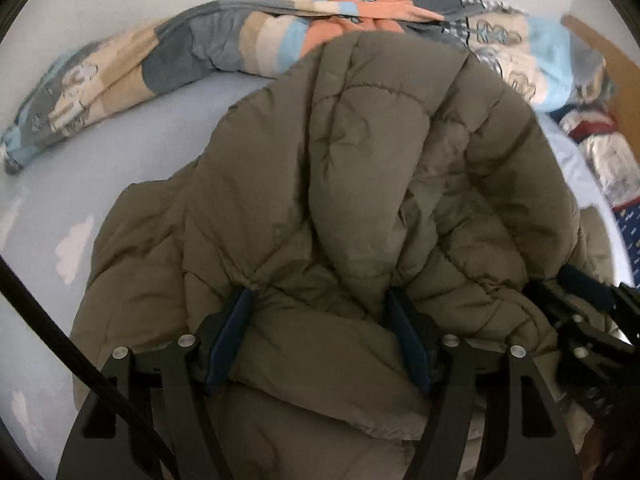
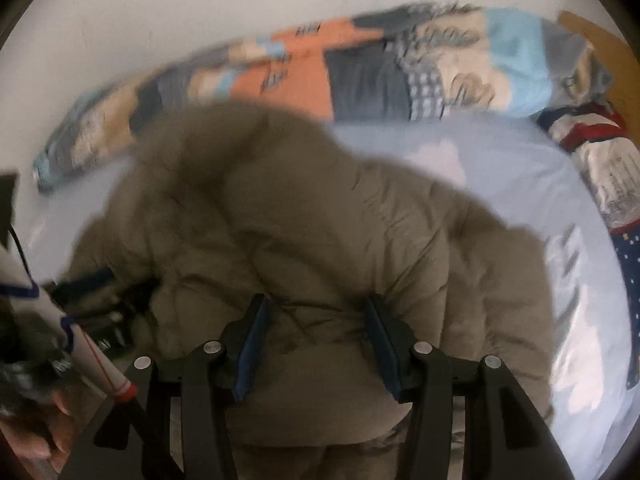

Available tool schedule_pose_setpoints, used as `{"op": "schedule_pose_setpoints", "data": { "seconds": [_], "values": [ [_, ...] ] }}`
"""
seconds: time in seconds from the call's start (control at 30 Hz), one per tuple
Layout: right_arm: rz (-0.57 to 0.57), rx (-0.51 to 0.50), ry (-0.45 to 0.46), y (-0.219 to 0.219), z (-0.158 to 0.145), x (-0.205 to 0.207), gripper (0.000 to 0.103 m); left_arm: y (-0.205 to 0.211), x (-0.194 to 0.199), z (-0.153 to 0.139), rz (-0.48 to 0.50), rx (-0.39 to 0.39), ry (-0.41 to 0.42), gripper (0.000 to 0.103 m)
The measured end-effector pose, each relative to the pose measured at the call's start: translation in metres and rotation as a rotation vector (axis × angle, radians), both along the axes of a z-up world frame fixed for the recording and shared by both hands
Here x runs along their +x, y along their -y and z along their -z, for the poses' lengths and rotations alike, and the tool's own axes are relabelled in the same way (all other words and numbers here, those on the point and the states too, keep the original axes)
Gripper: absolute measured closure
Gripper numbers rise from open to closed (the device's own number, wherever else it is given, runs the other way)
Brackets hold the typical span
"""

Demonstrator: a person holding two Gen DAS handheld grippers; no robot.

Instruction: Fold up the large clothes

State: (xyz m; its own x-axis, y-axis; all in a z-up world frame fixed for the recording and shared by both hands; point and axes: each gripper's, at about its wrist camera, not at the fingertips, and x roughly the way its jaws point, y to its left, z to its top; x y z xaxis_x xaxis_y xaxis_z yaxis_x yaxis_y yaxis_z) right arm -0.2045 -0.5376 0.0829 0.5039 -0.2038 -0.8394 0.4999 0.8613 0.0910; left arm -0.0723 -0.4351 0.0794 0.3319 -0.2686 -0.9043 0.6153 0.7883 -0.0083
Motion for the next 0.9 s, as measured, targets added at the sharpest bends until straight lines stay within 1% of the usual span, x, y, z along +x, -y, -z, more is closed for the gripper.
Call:
{"op": "schedule_pose_setpoints", "data": {
  "seconds": [0.07, 0.13, 0.2, 0.23, 0.33, 0.37, 0.4, 0.47, 0.5, 0.53, 0.57, 0.67, 0.73, 0.8, 0.83, 0.9],
  "values": [
    [-0.014, -0.026, -0.027, -0.004, 0.015, 0.0, 0.049, 0.005, -0.001, 0.005, -0.007, 0.027, 0.003, 0.033],
    [-0.007, -0.028, -0.042, -0.003, 0.022, 0.002, 0.049, 0.009, 0.001, 0.005, -0.005, 0.047, 0.0, 0.033],
    [-0.011, -0.026, -0.059, -0.004, 0.019, 0.003, 0.049, 0.003, -0.002, -0.009, -0.007, 0.029, 0.01, 0.033],
    [-0.008, -0.024, -0.049, -0.005, 0.012, 0.0, 0.049, -0.001, -0.006, -0.019, -0.005, 0.015, 0.022, 0.034],
    [0.001, 0.008, 0.051, -0.011, -0.012, -0.021, 0.049, -0.018, -0.026, -0.043, 0.001, -0.046, 0.068, 0.034],
    [-0.001, 0.015, 0.067, -0.015, -0.018, -0.026, 0.049, -0.024, -0.033, -0.048, -0.007, -0.056, 0.088, 0.034],
    [-0.002, 0.014, 0.078, -0.02, -0.021, -0.033, 0.049, -0.028, -0.038, -0.05, -0.011, -0.065, 0.092, 0.034],
    [-0.007, 0.024, 0.085, -0.026, -0.021, -0.039, 0.049, -0.03, -0.042, -0.043, -0.005, -0.065, 0.063, 0.034],
    [-0.013, 0.029, 0.077, -0.028, -0.018, -0.039, 0.049, -0.028, -0.042, -0.035, -0.005, -0.04, 0.046, 0.034],
    [-0.015, 0.023, 0.059, -0.03, -0.014, -0.038, 0.049, -0.026, -0.041, -0.024, 0.001, -0.008, 0.03, 0.034],
    [-0.012, 0.015, 0.037, -0.031, -0.008, -0.036, 0.049, -0.025, -0.042, -0.019, 0.001, -0.001, 0.025, 0.033],
    [-0.012, 0.053, -0.001, -0.03, 0.01, -0.03, 0.049, -0.023, -0.036, -0.008, -0.005, 0.008, -0.001, 0.033],
    [-0.005, 0.077, 0.003, -0.025, 0.016, -0.029, 0.049, -0.02, -0.036, -0.007, -0.007, 0.025, -0.003, 0.033],
    [-0.007, 0.087, -0.002, -0.022, 0.018, -0.028, 0.049, -0.02, -0.04, -0.011, -0.001, 0.031, 0.016, 0.033],
    [-0.01, 0.085, -0.008, -0.022, 0.014, -0.027, 0.049, -0.021, -0.043, -0.015, 0.002, 0.027, 0.026, 0.033],
    [0.002, 0.095, 0.016, -0.024, 0.002, -0.035, 0.049, -0.031, -0.052, -0.028, 0.003, -0.002, 0.039, 0.033]
  ]
}}
